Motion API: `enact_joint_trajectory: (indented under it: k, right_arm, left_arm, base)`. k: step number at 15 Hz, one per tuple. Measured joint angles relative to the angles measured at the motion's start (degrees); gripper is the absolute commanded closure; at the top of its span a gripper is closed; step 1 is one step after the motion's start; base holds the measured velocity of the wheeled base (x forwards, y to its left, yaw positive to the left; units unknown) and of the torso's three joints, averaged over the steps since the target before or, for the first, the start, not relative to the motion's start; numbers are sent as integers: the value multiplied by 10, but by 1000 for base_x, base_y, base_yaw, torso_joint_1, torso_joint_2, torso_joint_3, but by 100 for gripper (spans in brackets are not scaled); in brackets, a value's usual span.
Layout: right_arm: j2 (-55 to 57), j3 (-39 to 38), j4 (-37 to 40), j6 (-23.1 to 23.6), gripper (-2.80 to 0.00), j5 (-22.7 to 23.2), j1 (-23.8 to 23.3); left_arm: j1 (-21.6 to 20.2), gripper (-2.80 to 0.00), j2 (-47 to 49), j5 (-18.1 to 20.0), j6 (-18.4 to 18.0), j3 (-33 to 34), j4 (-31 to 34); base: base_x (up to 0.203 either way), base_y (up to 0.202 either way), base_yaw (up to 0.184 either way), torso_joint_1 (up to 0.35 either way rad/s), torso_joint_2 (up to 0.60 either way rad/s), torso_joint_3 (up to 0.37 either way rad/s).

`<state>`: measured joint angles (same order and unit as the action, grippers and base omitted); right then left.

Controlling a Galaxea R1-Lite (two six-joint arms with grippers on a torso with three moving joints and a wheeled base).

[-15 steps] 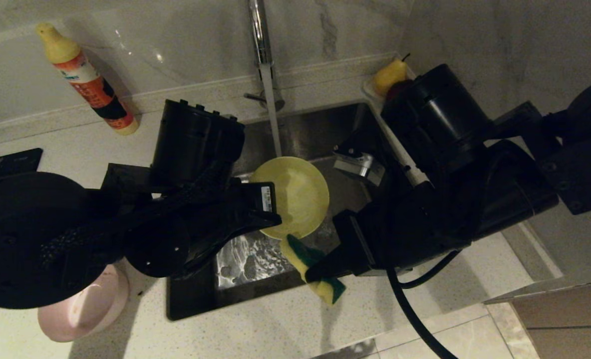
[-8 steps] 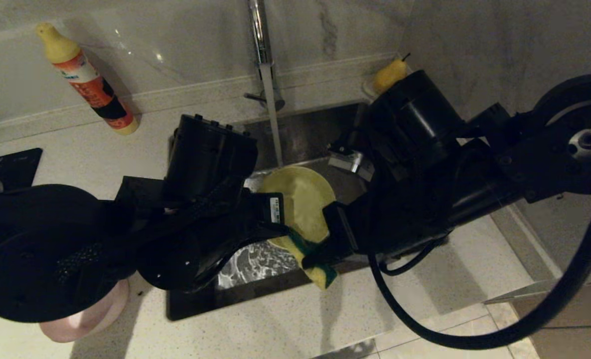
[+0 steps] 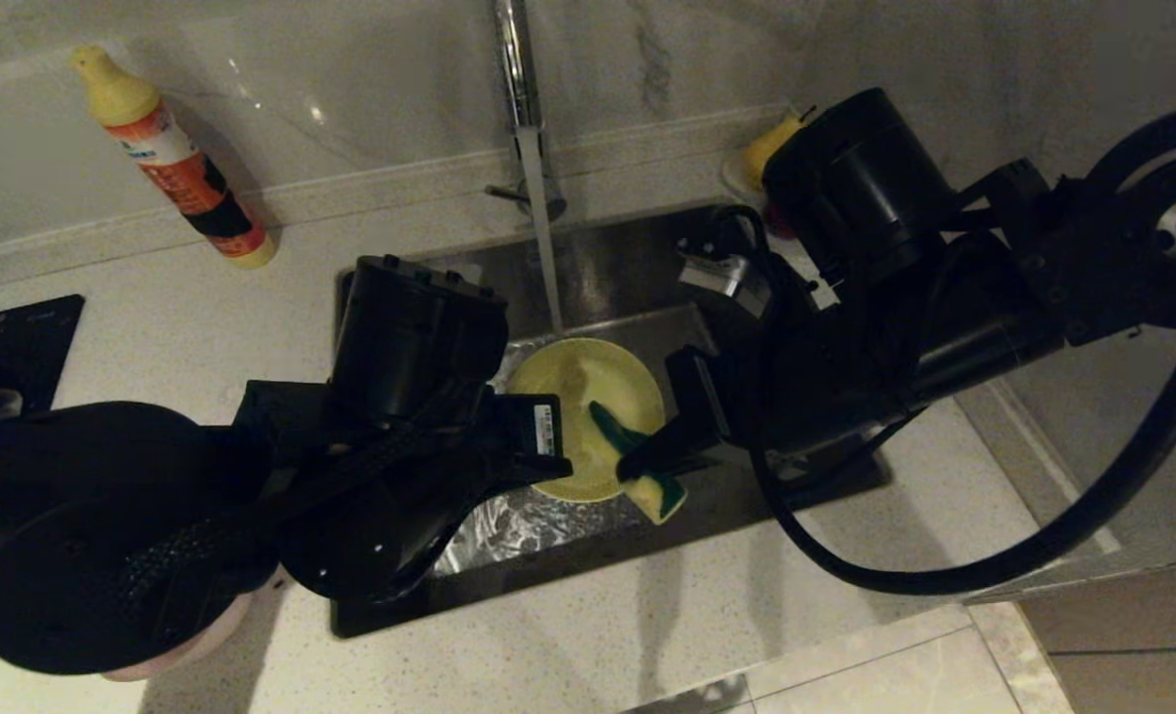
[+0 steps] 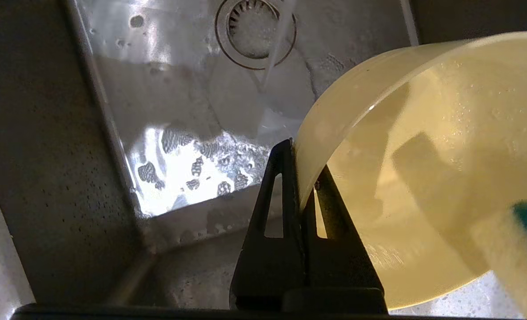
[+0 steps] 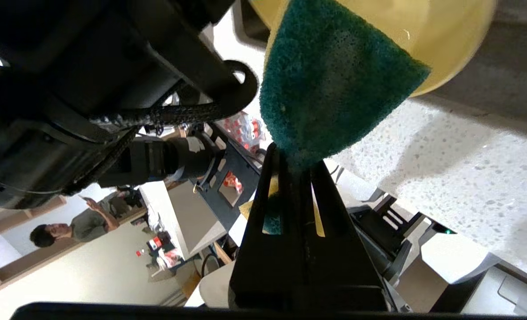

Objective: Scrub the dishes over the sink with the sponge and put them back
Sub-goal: Wipe the bowl

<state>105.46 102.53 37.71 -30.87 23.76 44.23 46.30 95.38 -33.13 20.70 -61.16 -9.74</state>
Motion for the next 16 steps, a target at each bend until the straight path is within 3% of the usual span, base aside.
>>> enact_joint_trajectory:
  k: [6,16]
  right_arm:
    - [19,10,-4,1,0,0,-3]
    - [62,47,-3,1,0,0,-1]
  left_arm:
    - [29,0,-16,0,0,31,-1]
    - [34,0,-38,5,2,50,0]
  base:
    - [0,0,0,0,0,0]
    - [0,0,0,0,0,0]
